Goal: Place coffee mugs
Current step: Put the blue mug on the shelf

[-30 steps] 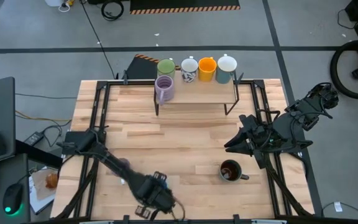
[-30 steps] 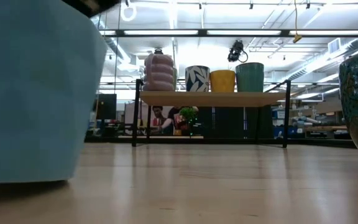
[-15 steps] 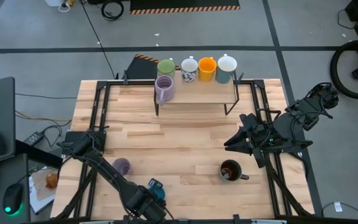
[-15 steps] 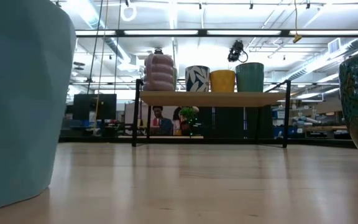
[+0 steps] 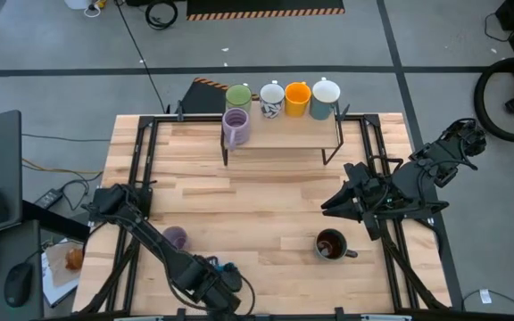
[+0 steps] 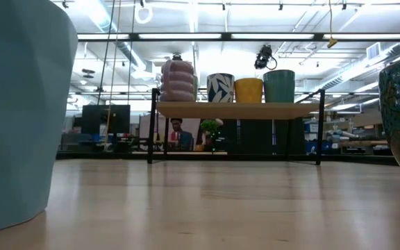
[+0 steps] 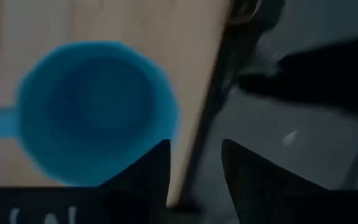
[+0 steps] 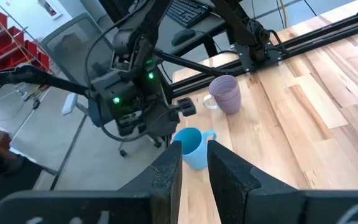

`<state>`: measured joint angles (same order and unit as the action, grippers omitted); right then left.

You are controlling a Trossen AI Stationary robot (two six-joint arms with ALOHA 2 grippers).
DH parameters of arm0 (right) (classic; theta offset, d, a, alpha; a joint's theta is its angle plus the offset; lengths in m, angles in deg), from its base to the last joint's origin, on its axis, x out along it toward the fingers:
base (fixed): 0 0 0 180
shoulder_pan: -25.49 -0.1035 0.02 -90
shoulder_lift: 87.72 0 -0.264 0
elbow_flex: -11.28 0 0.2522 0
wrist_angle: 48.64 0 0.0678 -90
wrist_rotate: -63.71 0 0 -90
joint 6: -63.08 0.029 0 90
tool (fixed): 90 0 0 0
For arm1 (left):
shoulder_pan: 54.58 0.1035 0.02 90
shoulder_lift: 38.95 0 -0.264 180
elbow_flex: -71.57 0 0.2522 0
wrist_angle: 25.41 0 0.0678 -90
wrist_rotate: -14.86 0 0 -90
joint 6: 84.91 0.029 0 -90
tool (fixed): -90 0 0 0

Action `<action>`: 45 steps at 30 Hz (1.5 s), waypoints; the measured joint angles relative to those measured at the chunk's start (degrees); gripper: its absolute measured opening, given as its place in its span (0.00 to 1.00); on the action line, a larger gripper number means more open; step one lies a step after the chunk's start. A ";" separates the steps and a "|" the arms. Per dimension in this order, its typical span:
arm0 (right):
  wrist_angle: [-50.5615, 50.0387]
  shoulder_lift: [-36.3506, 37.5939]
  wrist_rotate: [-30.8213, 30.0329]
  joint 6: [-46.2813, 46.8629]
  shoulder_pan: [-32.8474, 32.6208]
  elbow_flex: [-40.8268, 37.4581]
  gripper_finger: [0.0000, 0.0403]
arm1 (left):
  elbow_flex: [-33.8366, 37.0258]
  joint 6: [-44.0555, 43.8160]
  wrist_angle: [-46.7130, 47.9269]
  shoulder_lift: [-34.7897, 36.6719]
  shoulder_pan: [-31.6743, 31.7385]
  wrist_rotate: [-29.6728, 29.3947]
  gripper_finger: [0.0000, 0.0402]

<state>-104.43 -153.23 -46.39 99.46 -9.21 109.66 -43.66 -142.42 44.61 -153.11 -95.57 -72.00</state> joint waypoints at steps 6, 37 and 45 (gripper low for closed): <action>0.03 -0.01 -0.09 0.09 0.00 -0.01 0.20 | 0.00 -14.16 -4.16 0.12 -0.55 -5.62 0.37; -0.08 0.01 0.59 0.94 1.14 -0.01 0.20 | 0.09 -13.72 -1.36 -6.29 -0.81 -8.94 0.26; -0.07 -0.01 0.70 0.24 1.14 -0.01 0.20 | -0.76 0.83 0.61 -5.82 -0.52 -8.11 0.07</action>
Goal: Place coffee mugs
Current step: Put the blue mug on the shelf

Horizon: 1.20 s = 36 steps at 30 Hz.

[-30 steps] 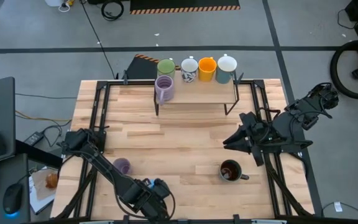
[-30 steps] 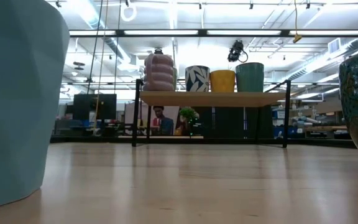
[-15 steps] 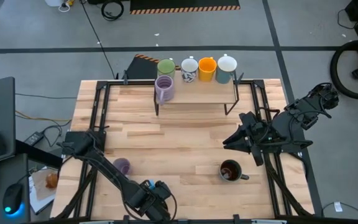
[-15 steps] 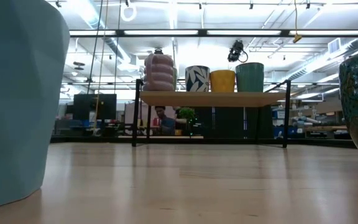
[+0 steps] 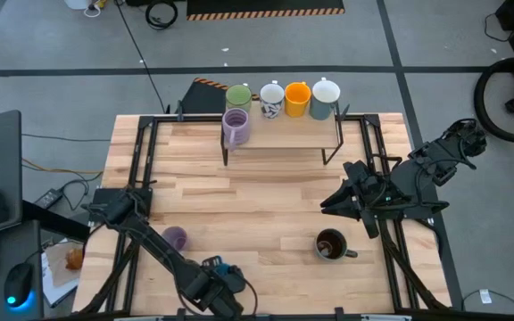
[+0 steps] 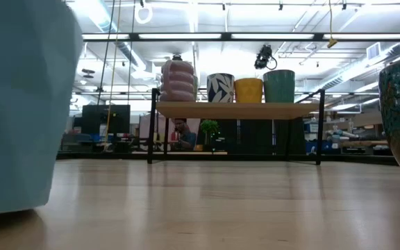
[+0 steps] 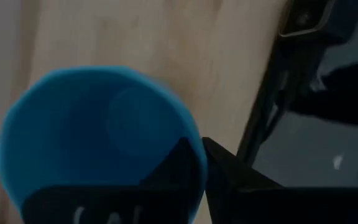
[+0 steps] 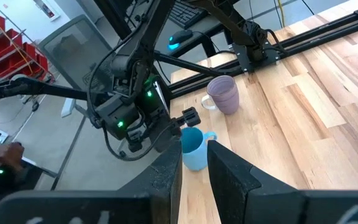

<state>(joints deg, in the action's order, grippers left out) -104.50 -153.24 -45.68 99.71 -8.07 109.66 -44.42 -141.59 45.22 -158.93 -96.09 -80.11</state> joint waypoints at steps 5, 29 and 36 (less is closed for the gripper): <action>0.03 0.00 0.02 -0.40 0.00 0.00 0.20 | -5.00 11.81 5.27 -0.46 2.04 1.60 0.07; -1.89 0.02 -2.19 0.89 0.02 0.00 0.20 | -30.19 59.84 24.55 -0.26 22.77 -0.76 0.06; -2.96 0.02 -3.71 0.74 0.02 0.01 0.20 | -22.28 49.27 21.53 -0.77 23.54 3.48 0.06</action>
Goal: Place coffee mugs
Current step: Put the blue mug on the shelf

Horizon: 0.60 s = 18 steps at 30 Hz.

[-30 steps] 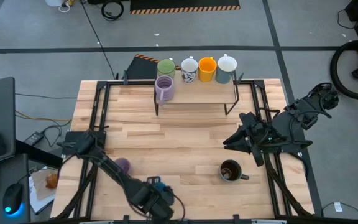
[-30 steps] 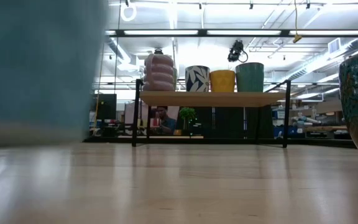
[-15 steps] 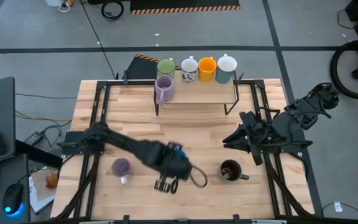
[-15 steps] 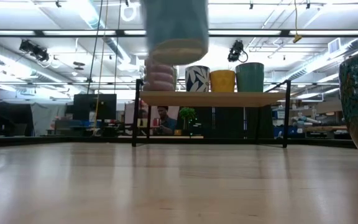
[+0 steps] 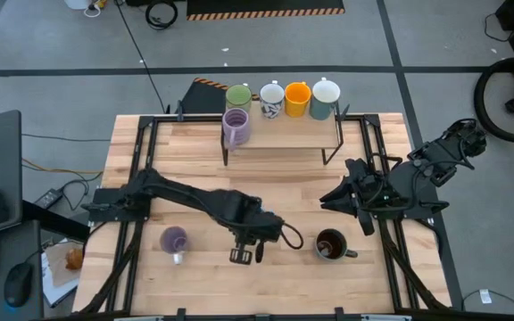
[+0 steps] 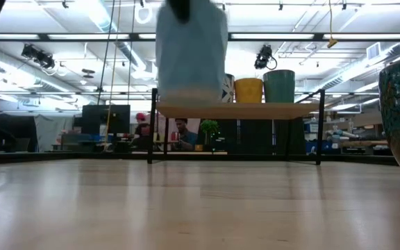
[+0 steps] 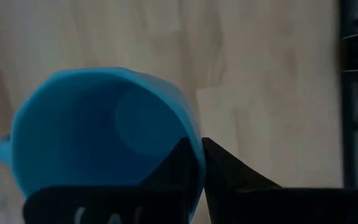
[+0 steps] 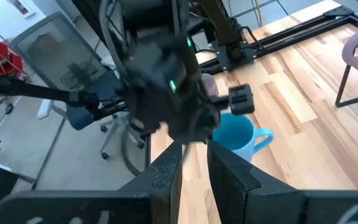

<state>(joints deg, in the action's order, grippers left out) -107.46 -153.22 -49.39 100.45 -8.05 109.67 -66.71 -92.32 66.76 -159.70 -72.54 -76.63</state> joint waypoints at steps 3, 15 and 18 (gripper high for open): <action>-0.33 0.00 0.03 0.15 0.00 -0.01 0.20 | 5.90 -3.70 -5.41 0.24 -1.41 -1.54 0.06; -0.48 0.00 0.62 0.46 0.00 0.01 0.20 | 18.69 -12.41 -17.53 0.83 -8.98 2.40 0.06; -0.49 0.00 0.67 0.47 0.00 0.01 0.20 | 19.67 -16.40 -16.95 0.83 -9.78 1.58 0.08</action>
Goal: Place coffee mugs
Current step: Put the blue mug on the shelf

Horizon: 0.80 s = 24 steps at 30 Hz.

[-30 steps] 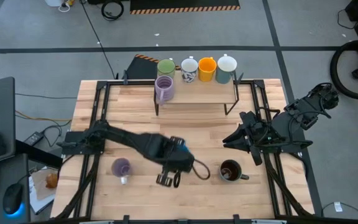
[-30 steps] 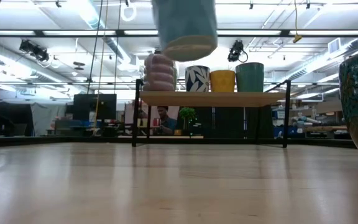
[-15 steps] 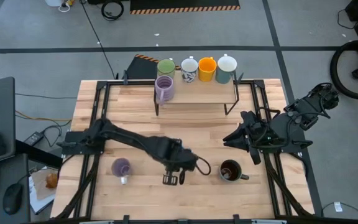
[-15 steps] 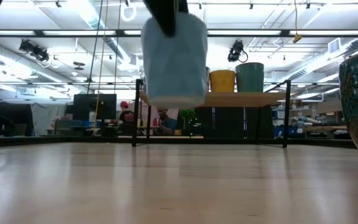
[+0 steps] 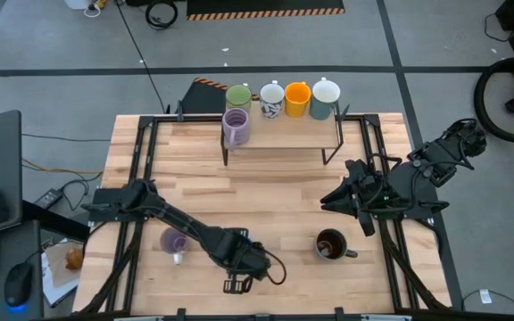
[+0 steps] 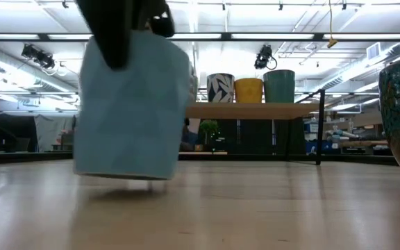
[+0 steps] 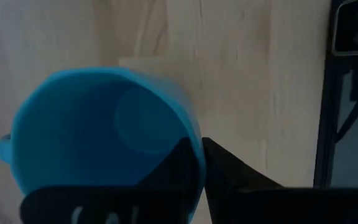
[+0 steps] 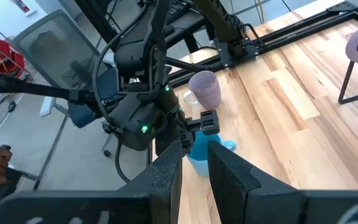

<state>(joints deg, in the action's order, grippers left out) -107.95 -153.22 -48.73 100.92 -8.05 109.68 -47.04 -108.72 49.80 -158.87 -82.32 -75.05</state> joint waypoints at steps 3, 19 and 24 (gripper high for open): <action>0.03 0.00 0.00 -0.01 0.00 -0.02 0.20 | 0.00 -1.15 -0.55 0.01 -0.67 -0.73 0.08; 0.82 0.00 0.02 0.10 0.00 -0.02 0.20 | 0.77 -1.02 -0.85 0.00 -2.76 -2.09 0.10; 0.87 0.00 0.02 0.10 0.00 -0.02 0.20 | 1.76 -2.22 -1.17 0.01 -3.41 -2.05 0.10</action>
<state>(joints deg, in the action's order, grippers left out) -107.08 -153.22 -48.70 101.02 -8.05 109.66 -45.28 -110.94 48.64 -158.86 -85.73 -77.10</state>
